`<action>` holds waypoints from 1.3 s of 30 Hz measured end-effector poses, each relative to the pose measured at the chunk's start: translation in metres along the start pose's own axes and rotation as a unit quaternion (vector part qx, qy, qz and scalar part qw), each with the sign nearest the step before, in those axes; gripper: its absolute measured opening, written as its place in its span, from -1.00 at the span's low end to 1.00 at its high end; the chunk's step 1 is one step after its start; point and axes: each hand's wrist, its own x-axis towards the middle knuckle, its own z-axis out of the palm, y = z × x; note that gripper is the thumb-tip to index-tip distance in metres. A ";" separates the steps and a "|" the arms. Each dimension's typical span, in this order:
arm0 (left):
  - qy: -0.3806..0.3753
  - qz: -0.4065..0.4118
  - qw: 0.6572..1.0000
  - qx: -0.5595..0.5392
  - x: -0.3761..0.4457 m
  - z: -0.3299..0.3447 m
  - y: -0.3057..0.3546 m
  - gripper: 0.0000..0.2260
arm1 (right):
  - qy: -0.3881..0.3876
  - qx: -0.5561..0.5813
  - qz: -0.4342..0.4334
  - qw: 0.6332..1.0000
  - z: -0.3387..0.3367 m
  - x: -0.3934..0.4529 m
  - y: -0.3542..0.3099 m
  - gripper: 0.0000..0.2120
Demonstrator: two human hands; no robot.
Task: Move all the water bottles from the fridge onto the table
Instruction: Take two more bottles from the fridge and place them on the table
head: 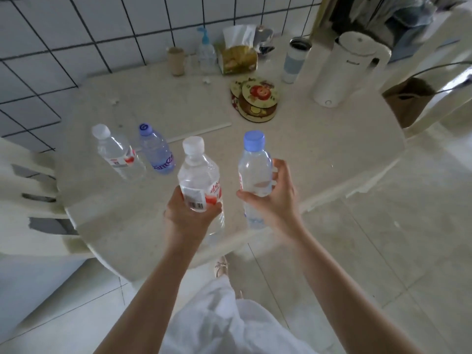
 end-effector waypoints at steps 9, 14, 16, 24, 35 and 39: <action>0.020 -0.033 0.997 0.073 0.111 0.034 0.003 -0.53 | -0.028 -0.042 -0.016 0.999 0.046 0.108 -0.018 -0.31; 0.046 -0.059 0.997 0.027 0.159 0.060 -0.011 -0.51 | -0.030 -0.046 -0.023 0.998 0.075 0.154 -0.014 -0.32; 0.055 -0.062 0.996 0.025 0.173 0.069 -0.012 -0.50 | -0.024 -0.036 -0.020 0.999 0.084 0.169 -0.011 -0.33; 0.128 -0.075 0.988 0.048 0.222 0.100 -0.044 -0.43 | -0.070 -0.032 -0.027 0.997 0.111 0.234 0.002 -0.38; 0.220 -0.091 0.970 0.040 0.252 0.106 -0.050 -0.38 | -0.180 -0.069 -0.075 0.978 0.139 0.285 0.024 -0.45; 0.211 -0.072 0.974 0.051 0.249 0.107 -0.051 -0.28 | -0.188 -0.079 -0.102 0.974 0.138 0.293 0.031 -0.39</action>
